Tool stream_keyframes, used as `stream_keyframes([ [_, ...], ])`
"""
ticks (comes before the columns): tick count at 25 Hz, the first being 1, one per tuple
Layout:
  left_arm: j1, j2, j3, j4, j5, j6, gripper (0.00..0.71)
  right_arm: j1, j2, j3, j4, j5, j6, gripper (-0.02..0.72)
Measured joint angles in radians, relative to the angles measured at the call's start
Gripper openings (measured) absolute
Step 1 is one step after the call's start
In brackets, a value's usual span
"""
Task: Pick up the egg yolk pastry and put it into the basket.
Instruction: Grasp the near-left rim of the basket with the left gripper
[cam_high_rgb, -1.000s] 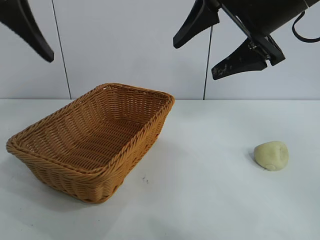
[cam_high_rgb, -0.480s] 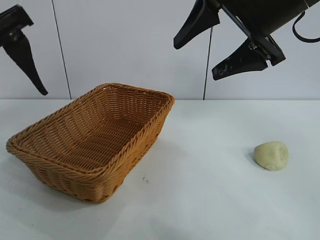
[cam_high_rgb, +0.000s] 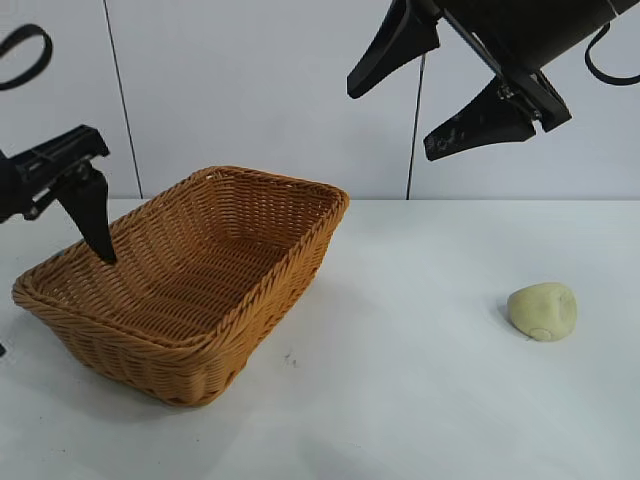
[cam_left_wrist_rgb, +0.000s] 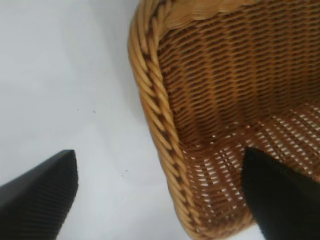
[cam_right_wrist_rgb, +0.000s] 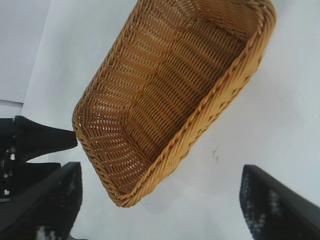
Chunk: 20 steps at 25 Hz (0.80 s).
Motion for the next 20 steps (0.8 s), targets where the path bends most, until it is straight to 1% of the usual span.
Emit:
stream_keyframes([
  [1,0.0,0.041,0.0,-0.013,-0.049,-0.007,0.683,0.0,0.0,0.0,0.0,0.0,0.0,0.591],
  [4,0.0,0.114,0.0,-0.04,-0.107,-0.013,0.683,0.0,0.0,0.0,0.0,0.0,0.0,0.591],
  [9,0.0,0.203,0.001,-0.051,-0.123,-0.014,0.683,0.0,0.0,0.0,0.0,0.0,0.0,0.591],
  [15,0.0,0.211,0.001,-0.049,-0.149,-0.014,0.683,0.0,0.0,0.0,0.0,0.0,0.0,0.591],
  [17,0.0,0.211,0.001,-0.049,-0.149,-0.014,0.655,0.0,0.0,0.0,0.0,0.0,0.0,0.591],
  [19,0.0,0.211,0.001,-0.049,-0.149,-0.014,0.587,0.0,0.0,0.0,0.0,0.0,0.0,0.591],
  [20,0.0,0.211,0.001,-0.049,-0.149,-0.014,0.538,0.0,0.0,0.0,0.0,0.0,0.0,0.591],
])
